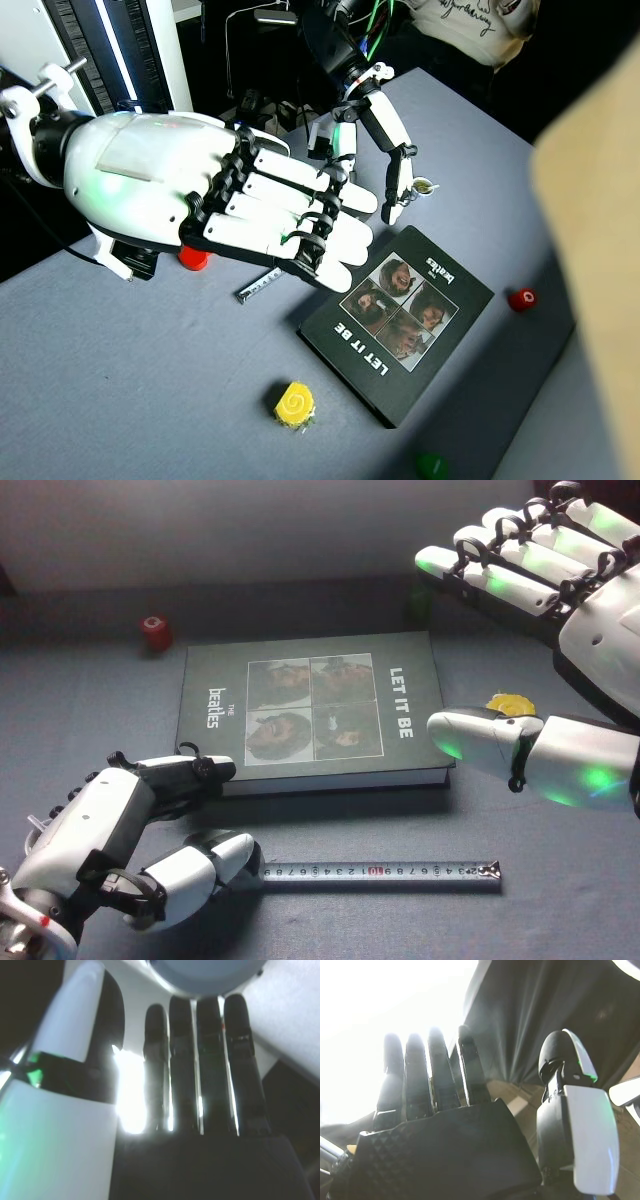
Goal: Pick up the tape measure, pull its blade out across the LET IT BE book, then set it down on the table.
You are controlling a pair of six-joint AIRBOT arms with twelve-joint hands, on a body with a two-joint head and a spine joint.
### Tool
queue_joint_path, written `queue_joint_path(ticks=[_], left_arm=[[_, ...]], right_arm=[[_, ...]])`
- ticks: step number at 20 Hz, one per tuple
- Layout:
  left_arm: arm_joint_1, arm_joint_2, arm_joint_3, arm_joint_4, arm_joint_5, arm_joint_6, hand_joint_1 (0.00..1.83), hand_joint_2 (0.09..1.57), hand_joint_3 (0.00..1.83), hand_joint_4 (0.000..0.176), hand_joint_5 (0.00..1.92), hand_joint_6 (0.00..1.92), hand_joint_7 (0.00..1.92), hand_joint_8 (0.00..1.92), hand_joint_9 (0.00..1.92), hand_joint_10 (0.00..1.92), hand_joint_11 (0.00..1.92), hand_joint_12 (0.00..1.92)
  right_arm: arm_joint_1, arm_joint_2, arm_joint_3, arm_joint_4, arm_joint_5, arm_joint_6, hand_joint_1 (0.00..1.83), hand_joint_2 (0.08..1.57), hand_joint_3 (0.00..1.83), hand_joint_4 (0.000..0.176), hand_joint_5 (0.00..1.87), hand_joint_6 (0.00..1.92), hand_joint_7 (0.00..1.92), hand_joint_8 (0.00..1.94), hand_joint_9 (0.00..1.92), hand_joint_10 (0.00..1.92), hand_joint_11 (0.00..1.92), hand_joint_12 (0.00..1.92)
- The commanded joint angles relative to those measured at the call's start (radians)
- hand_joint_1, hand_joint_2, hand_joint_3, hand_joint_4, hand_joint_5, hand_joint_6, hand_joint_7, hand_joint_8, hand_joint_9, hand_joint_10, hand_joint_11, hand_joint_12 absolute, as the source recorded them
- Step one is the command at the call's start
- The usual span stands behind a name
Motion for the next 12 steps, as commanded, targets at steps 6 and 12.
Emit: queue_joint_path(ticks=[6,12], left_arm=[[0.029,0.008,0.028,0.160,-0.092,-0.064,1.04,1.08,0.00,0.000,0.69,0.00,0.75,0.00,0.70,0.00,0.50,0.47],[0.069,0.019,0.045,0.267,-0.086,-0.067,1.04,1.08,0.00,0.000,0.69,0.00,0.74,0.00,0.69,0.00,0.49,0.47]], right_arm=[[0.019,0.000,0.000,-0.043,0.119,0.009,0.03,1.15,0.00,0.073,0.17,0.00,0.20,0.00,0.16,0.00,0.00,0.58],[0.019,-0.001,0.000,-0.046,0.118,0.009,0.03,1.15,0.00,0.073,0.16,0.00,0.18,0.00,0.15,0.00,0.00,0.57]])
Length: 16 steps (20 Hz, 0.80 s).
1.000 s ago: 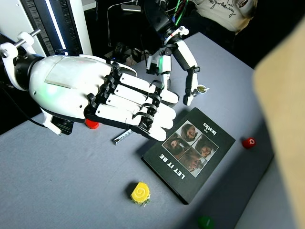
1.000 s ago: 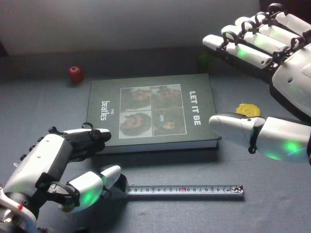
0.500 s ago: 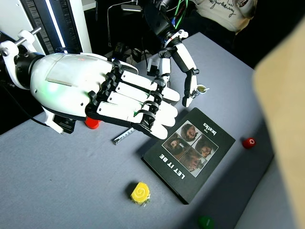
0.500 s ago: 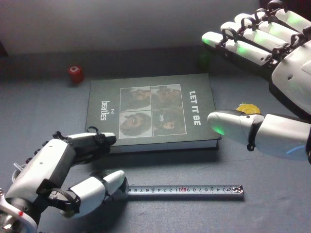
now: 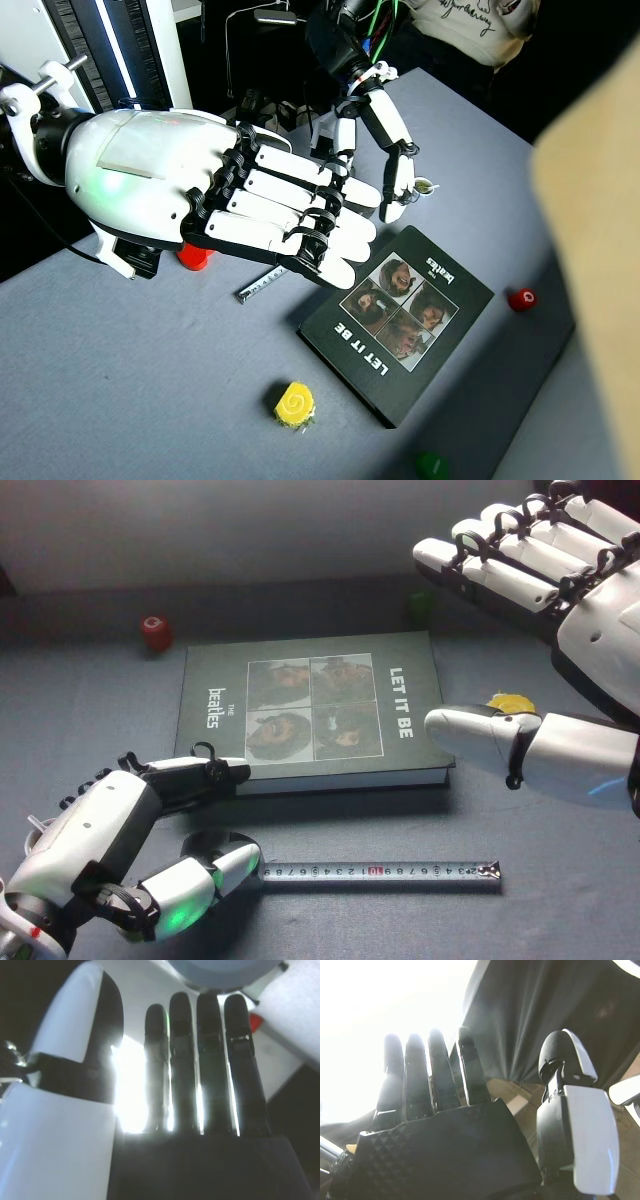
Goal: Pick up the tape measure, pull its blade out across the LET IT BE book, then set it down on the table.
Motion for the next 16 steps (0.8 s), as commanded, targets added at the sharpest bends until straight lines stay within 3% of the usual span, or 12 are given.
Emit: queue_joint_path(ticks=[1,4,6,16], left_arm=[[0.000,0.010,0.006,0.064,-0.090,-0.010,1.05,1.08,0.00,0.000,0.69,0.00,0.74,0.00,0.69,0.00,0.49,0.47],[0.028,0.016,0.024,0.089,-0.088,-0.010,1.08,1.08,0.00,0.000,0.70,0.01,0.74,0.00,0.69,0.00,0.49,0.47],[0.041,0.009,0.045,0.106,-0.089,-0.010,1.22,1.04,0.00,0.000,0.68,0.00,0.74,0.00,0.68,0.00,0.46,0.45],[0.060,-0.011,0.066,0.123,-0.128,-0.001,1.25,1.07,0.01,0.000,0.66,0.00,0.70,0.00,0.64,0.00,0.45,0.44]], right_arm=[[0.013,0.002,0.000,-0.045,0.117,0.008,0.03,1.15,0.00,0.073,0.17,0.00,0.19,0.00,0.15,0.00,0.00,0.56],[0.011,0.000,0.000,-0.047,0.119,0.008,0.03,1.15,0.00,0.072,0.17,0.00,0.20,0.01,0.15,0.00,0.00,0.56],[0.012,-0.001,0.000,-0.048,0.119,0.008,0.03,1.15,0.00,0.073,0.16,0.00,0.18,0.00,0.14,0.00,0.00,0.53],[0.017,-0.002,0.000,-0.048,0.125,0.012,0.03,1.15,0.00,0.072,0.18,0.00,0.20,0.00,0.15,0.00,0.00,0.55]])
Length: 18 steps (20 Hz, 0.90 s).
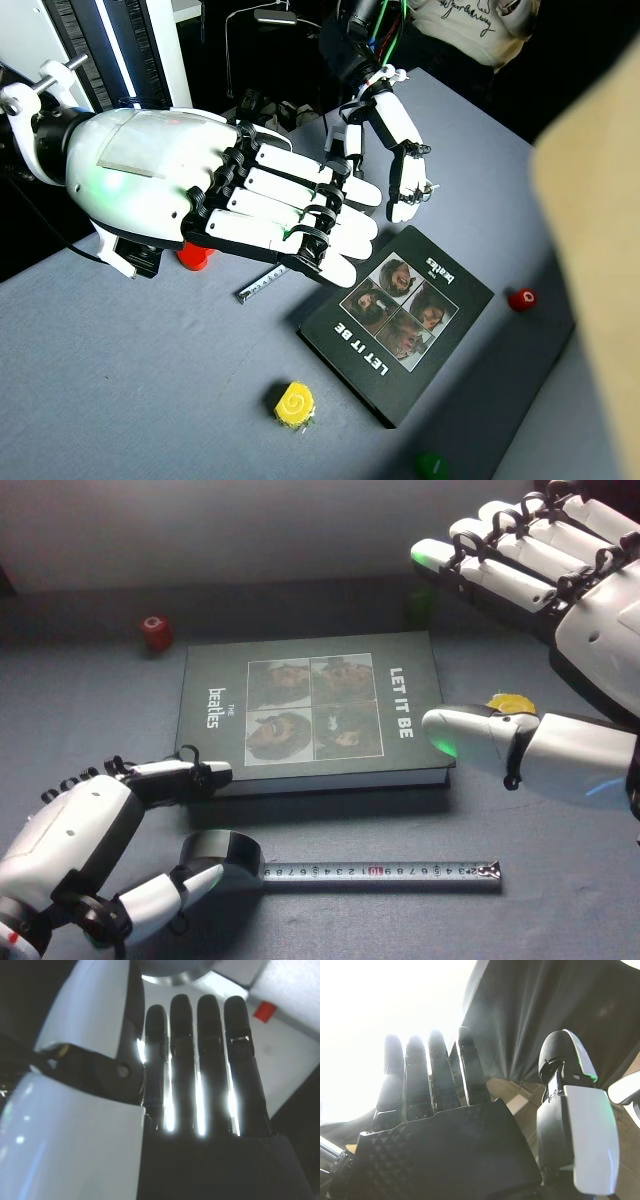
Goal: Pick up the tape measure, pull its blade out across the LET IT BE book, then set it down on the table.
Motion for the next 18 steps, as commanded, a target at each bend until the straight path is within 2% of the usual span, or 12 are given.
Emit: queue_joint_path(ticks=[1,6,18], left_arm=[[0.001,-0.004,-0.001,0.053,-0.115,-0.005,1.25,1.07,0.01,0.000,0.66,0.00,0.70,0.00,0.64,0.00,0.45,0.44],[0.016,-0.009,-0.003,0.054,-0.143,0.001,1.25,1.07,0.00,0.000,0.65,0.00,0.69,0.00,0.64,0.00,0.45,0.44],[0.039,-0.053,-0.006,0.088,-0.161,0.082,1.25,1.07,0.00,0.000,0.65,0.00,0.70,0.00,0.63,0.00,0.45,0.43]], right_arm=[[0.017,0.002,0.000,-0.046,0.121,0.009,0.03,1.15,0.00,0.072,0.18,0.00,0.20,0.00,0.15,0.00,0.00,0.55],[0.017,0.002,0.000,-0.046,0.122,0.009,0.03,1.15,0.00,0.075,0.15,0.00,0.16,0.00,0.12,0.00,0.00,0.48],[0.018,0.001,0.000,-0.046,0.121,0.009,0.03,1.15,0.00,0.074,0.15,0.00,0.18,0.00,0.14,0.01,0.00,0.47]])
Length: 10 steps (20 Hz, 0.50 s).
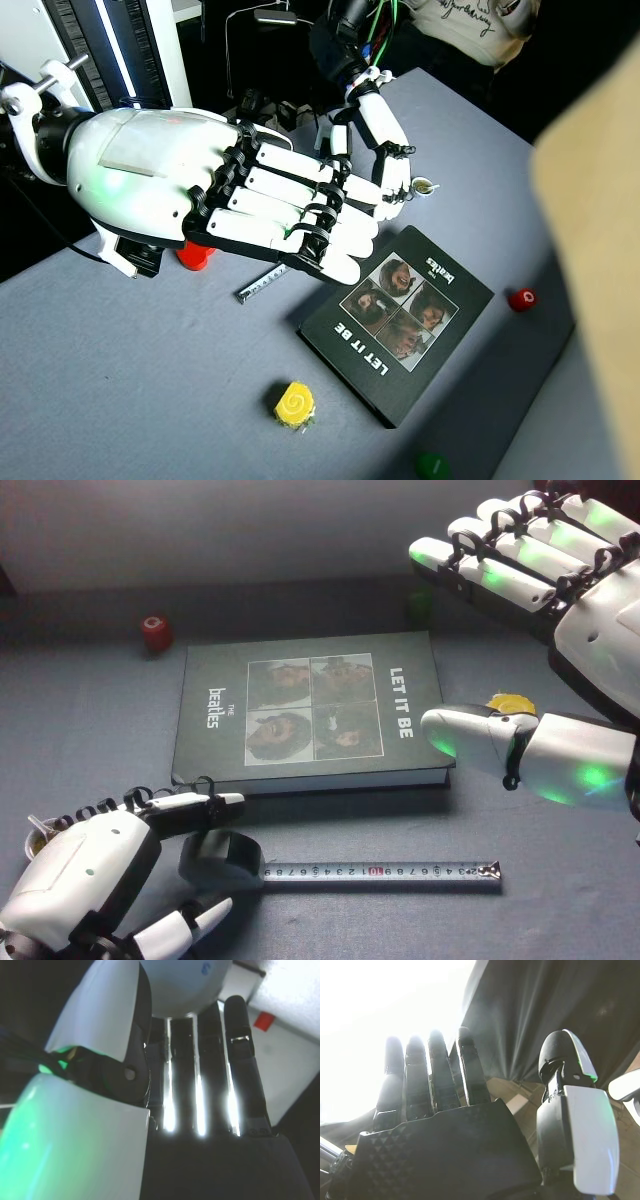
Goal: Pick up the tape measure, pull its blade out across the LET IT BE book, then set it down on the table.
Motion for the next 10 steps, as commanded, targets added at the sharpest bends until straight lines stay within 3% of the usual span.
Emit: queue_joint_path(ticks=[1,10], left_arm=[[-0.004,-0.006,0.006,0.054,-0.105,0.001,1.25,1.07,0.00,0.000,0.65,0.00,0.70,0.00,0.63,0.00,0.45,0.43],[-0.003,-0.023,0.040,0.053,-0.094,0.030,1.25,1.07,0.00,0.000,0.65,0.00,0.70,0.00,0.63,0.00,0.45,0.43]], right_arm=[[0.018,0.002,0.000,-0.044,0.120,0.008,0.03,1.15,0.00,0.074,0.16,0.00,0.18,0.00,0.14,0.01,0.00,0.49],[0.023,-0.001,0.000,-0.044,0.117,0.009,0.03,1.15,0.00,0.075,0.15,0.00,0.17,0.00,0.14,0.00,0.00,0.49]])
